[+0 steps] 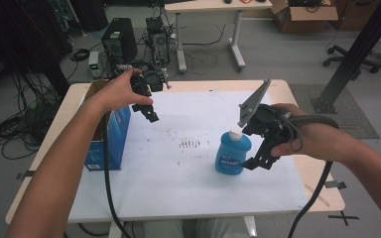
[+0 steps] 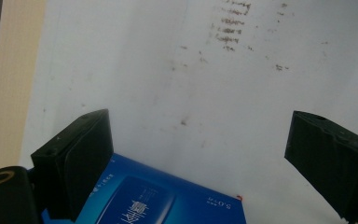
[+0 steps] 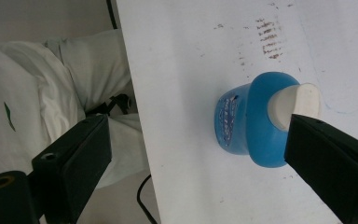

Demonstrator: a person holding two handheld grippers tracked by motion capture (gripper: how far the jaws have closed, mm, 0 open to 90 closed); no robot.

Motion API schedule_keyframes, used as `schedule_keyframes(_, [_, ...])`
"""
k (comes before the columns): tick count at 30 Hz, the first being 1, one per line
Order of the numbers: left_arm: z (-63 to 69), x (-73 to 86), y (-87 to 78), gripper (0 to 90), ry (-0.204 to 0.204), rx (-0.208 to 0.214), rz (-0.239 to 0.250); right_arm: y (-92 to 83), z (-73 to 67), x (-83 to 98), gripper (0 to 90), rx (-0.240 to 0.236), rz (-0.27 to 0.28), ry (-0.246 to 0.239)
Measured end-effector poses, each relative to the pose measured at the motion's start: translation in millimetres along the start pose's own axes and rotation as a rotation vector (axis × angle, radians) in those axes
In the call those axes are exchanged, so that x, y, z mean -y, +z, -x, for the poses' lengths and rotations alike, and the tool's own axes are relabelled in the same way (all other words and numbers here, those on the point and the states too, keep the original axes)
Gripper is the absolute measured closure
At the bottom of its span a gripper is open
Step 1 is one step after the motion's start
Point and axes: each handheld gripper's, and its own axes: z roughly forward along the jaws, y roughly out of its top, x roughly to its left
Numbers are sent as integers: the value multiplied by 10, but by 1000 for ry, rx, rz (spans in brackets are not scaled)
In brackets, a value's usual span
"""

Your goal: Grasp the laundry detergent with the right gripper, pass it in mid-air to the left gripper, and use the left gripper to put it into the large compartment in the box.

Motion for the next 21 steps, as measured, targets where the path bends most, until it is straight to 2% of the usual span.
schedule_keyframes(9, [13,-1,-18,79,0,-1,8,-65,5,25,55,22,8,0])
schedule_keyframes(21, [24,16,-44,79,-6,-9,18,-122,84,52,48,41,12,-1])
